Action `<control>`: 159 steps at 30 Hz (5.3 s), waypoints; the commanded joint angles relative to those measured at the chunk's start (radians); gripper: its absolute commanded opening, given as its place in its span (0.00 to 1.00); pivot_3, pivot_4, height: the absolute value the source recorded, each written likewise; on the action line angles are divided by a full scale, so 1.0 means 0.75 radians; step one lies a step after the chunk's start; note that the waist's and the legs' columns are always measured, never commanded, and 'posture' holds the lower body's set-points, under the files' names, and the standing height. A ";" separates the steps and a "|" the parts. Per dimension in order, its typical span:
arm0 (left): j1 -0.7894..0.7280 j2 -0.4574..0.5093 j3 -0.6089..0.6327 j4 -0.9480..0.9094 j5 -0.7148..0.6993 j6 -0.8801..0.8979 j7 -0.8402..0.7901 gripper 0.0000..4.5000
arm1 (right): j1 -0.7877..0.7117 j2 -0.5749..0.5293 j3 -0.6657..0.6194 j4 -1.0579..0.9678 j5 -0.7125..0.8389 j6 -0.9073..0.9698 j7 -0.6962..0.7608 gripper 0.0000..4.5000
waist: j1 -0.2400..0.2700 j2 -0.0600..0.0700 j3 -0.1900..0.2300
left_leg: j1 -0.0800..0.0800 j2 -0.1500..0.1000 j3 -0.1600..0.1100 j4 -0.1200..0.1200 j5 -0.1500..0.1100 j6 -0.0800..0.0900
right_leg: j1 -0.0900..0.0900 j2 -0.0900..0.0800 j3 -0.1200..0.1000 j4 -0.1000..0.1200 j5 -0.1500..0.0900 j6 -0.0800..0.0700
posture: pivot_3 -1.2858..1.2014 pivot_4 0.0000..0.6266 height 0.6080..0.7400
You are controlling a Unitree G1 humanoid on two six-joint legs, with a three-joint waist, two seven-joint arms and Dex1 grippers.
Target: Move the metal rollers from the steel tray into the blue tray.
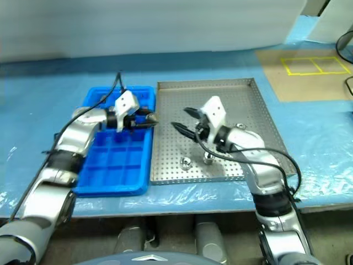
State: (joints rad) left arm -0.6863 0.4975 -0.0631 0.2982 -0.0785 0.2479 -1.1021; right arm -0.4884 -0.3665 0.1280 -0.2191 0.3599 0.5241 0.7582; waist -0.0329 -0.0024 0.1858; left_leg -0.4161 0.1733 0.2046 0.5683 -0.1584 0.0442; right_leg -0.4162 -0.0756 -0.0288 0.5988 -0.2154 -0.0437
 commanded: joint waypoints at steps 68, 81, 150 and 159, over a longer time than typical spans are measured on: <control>0.378 -0.024 0.033 -0.288 -0.059 0.182 0.689 0.42 | -0.212 0.168 0.217 0.457 -0.091 -0.253 0.336 0.70 | 0.215 -0.003 0.001 | 0.011 -0.001 -0.004 -0.008 0.013 -0.022 | -0.003 0.002 0.002 0.021 -0.004 -0.005 | 0.58 0.24 1.00; 0.214 -0.060 0.039 -0.388 -0.177 0.268 0.552 0.69 | -0.187 0.106 0.154 0.368 -0.070 -0.218 0.304 0.70 | 0.234 -0.003 0.000 | 0.008 -0.002 -0.004 -0.007 0.013 -0.021 | -0.004 0.001 0.001 0.020 -0.004 -0.005 | 0.54 0.24 1.00; -0.640 -0.817 -0.099 1.298 0.283 -0.450 0.559 0.69 | 0.720 -0.239 -0.264 -0.540 -0.008 0.120 -0.295 0.70 | -0.139 -0.001 -0.002 | 0.003 -0.012 -0.002 0.015 -0.011 0.019 | 0.022 -0.007 0.002 -0.018 0.001 0.006 | 0.27 0.24 1.00; -0.642 -0.790 -0.103 1.257 0.284 -0.489 0.485 0.69 | 0.698 -0.233 -0.244 -0.515 -0.015 0.105 -0.293 0.70 | -0.162 -0.001 -0.002 | -0.005 -0.011 -0.002 0.014 -0.010 0.023 | 0.014 -0.006 -0.002 -0.018 0.001 0.007 | 0.27 0.24 1.00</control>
State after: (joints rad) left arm -1.1545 -0.0977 -0.1427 1.2897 0.1441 -0.0891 -0.7021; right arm 0.0474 -0.5426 -0.0533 -0.5976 0.3521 0.6231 0.5413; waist -0.1541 -0.0033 0.1845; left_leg -0.4201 0.1652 0.2027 0.5792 -0.1662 0.0616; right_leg -0.4055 -0.0805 -0.0305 0.5855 -0.2143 -0.0386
